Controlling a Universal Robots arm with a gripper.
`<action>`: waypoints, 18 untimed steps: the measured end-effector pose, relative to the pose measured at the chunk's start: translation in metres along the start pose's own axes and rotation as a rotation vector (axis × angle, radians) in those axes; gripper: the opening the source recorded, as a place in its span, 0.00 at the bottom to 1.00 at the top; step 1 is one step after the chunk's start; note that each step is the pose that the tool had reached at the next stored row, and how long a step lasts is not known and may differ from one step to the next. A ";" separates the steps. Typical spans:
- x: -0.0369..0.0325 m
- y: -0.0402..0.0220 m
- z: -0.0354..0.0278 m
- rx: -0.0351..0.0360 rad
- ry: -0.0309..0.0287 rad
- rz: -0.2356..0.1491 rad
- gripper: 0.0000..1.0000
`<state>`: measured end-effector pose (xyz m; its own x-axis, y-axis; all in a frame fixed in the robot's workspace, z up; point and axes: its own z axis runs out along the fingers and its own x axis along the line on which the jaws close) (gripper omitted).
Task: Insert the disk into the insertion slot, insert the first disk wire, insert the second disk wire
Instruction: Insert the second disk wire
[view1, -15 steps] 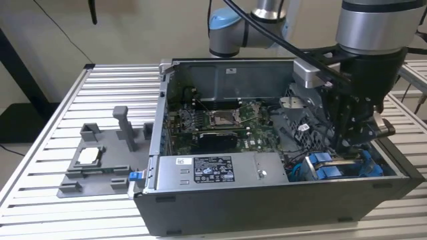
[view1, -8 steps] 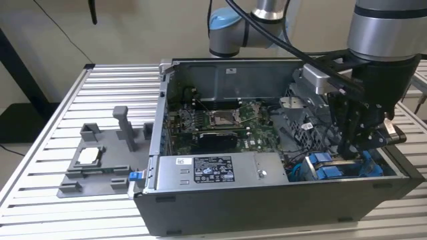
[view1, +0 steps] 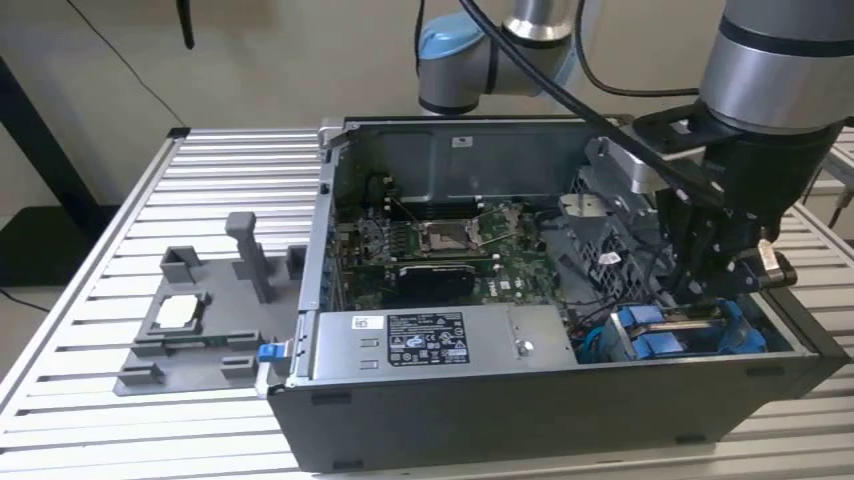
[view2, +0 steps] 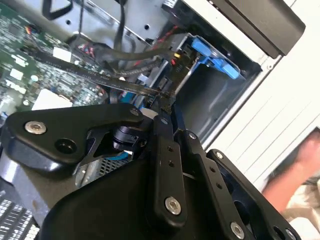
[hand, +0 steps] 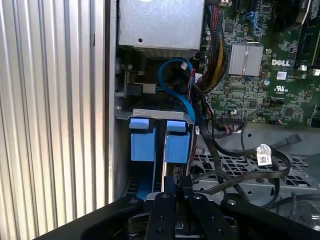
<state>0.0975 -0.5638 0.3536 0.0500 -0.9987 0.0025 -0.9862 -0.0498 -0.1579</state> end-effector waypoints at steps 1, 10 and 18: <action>0.0003 0.0000 0.0004 0.0008 -0.0147 0.003 0.16; 0.0114 -0.0061 0.0053 -0.0246 -0.0419 0.008 0.16; 0.0147 -0.0137 0.0099 -0.0684 -0.0611 0.012 0.16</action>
<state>0.1133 -0.5778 0.3461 0.0455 -0.9972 -0.0595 -0.9952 -0.0401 -0.0897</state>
